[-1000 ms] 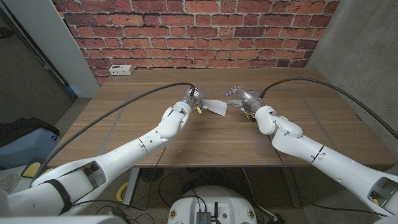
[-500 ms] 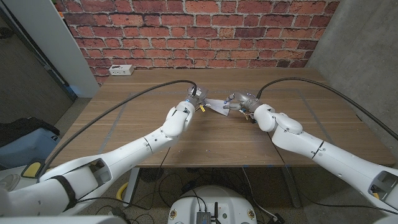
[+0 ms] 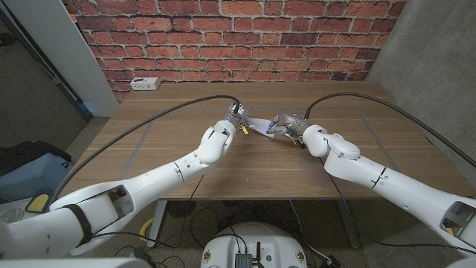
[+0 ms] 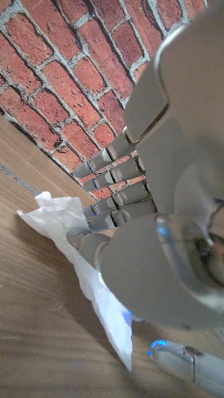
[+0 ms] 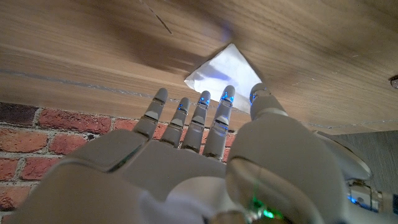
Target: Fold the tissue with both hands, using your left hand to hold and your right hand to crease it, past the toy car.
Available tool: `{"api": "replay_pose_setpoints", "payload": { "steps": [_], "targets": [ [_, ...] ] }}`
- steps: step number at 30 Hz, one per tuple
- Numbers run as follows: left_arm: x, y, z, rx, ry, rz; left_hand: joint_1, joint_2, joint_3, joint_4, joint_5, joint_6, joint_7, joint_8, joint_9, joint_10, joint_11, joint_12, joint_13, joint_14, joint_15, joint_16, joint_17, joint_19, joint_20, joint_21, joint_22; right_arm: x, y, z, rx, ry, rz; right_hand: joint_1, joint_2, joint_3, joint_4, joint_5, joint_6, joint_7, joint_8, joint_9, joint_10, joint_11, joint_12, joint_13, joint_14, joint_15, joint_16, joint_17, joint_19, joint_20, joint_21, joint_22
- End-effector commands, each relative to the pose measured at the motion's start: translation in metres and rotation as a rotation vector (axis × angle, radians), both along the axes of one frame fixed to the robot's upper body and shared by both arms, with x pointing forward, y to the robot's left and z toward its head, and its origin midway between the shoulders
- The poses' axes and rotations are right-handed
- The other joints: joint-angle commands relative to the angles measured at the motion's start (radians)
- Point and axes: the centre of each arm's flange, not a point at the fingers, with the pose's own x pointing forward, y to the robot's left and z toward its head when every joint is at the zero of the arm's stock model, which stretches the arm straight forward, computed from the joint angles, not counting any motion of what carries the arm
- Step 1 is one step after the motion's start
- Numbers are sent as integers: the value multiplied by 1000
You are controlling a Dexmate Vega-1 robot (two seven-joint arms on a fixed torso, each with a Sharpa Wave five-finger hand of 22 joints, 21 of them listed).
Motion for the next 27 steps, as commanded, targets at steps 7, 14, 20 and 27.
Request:
{"api": "replay_pose_setpoints", "payload": {
  "steps": [7, 14, 20, 27],
  "targets": [
    [-5, -16, 6, 256, -81, -31, -10, -8, 6, 8, 9, 104, 85, 70, 64, -10, -15, 0, 4, -7, -116, -1, 3, -11, -12, 15, 6, 4, 4, -6, -72, 15, -13, 28, 14, 11, -14, 10, 4, -15, -5, -1, 7, -17, -10, -1, 11, -35, 6, -3, 12, -2, -6, 1],
    [-11, -21, 10, 412, -163, -64, -21, -9, 5, 12, 5, 101, 75, 64, 58, -13, -21, -1, 6, -14, -125, -2, 4, -17, -18, 21, 8, 8, 5, -6, -100, 23, -23, 32, 15, 14, -16, 10, -2, -21, -10, -2, 4, -21, -15, -2, 12, -37, 7, -4, 11, -3, -9, 1],
    [-15, -23, 15, 551, -247, -95, -30, -9, 3, 16, -1, 102, 62, 59, 53, -14, -31, -2, 7, -20, -133, -1, 5, -21, -28, 28, 9, 12, 8, -6, -134, 38, -38, 34, 17, 15, -16, 10, -8, -26, -15, -2, 3, -24, -18, -2, 6, -39, 6, -4, 4, -3, -14, 1],
    [-17, -23, 19, 667, -304, -167, -46, 1, -7, 27, -13, 88, 43, 48, 46, -27, -44, -7, 9, -41, -142, 0, 11, -26, -37, 38, 11, 14, 9, -5, -153, 36, -44, 35, 13, 15, -17, 10, -15, -27, -20, -2, -2, -32, -24, -3, 2, -41, 4, -6, 2, -2, -18, 1]
  ]
}}
